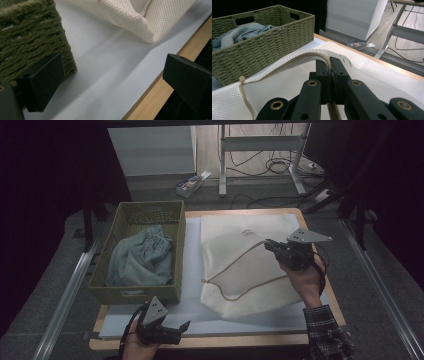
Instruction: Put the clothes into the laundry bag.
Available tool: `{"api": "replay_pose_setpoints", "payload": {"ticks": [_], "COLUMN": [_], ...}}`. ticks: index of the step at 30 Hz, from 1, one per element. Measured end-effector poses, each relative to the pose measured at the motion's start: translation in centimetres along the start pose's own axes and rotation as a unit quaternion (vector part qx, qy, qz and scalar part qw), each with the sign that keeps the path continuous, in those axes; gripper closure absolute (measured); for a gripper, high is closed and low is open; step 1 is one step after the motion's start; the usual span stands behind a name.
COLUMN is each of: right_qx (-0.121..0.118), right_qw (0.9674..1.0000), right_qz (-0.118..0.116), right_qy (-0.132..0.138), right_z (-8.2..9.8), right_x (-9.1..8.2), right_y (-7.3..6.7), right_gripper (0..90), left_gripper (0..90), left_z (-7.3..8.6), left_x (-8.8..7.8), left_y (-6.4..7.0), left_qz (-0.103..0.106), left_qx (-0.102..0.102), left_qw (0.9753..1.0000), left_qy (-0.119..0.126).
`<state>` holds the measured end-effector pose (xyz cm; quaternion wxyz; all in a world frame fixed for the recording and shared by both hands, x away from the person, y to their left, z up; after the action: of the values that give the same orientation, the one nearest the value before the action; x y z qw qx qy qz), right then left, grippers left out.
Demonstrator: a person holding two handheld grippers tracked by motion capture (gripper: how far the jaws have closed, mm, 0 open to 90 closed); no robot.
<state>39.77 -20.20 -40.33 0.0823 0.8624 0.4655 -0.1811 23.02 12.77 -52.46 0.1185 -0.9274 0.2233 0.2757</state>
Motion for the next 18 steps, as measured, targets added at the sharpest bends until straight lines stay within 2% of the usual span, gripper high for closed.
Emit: {"api": "replay_pose_setpoints", "payload": {"ticks": [6,11,14,18], "right_qx": [0.003,0.005,0.003,0.003], "right_qw": [1.0000,1.0000,1.0000,1.0000], "right_qz": [0.002,0.000,-0.001,-0.002], "right_qy": [-0.002,-0.002,-0.004,-0.003], "right_z": [0.0,0.0,0.1,0.1], "right_x": [-0.1,-0.1,-0.1,-0.1], "right_y": [0.1,0.1,0.1,0.2], "right_gripper": [84.9,84.9,84.8,84.8], "left_gripper": [1.4,1.6,1.7,1.9], "left_z": [-0.5,-1.4,-1.9,-2.2], "left_x": [-0.4,-1.1,-1.4,-1.5], "left_y": [0.3,0.3,0.4,0.4], "left_qz": [0.009,0.004,0.011,0.011], "left_qx": [0.007,0.020,0.016,0.018], "left_qw": [0.9998,0.9994,0.9992,0.9990], "left_qy": [0.013,0.027,0.034,0.039]}}
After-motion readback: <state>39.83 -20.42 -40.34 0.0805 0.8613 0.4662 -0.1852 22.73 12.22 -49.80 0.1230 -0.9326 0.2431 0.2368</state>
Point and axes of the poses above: each handheld gripper's, and its own axes: x roughly forward along the jaws, z roughly out of its underside, y roughly to its right, the point moved 5 cm from there along x, roughly forward along the jaws, and after that the axes turned 13 degrees about -z, right-handed, at the moved point
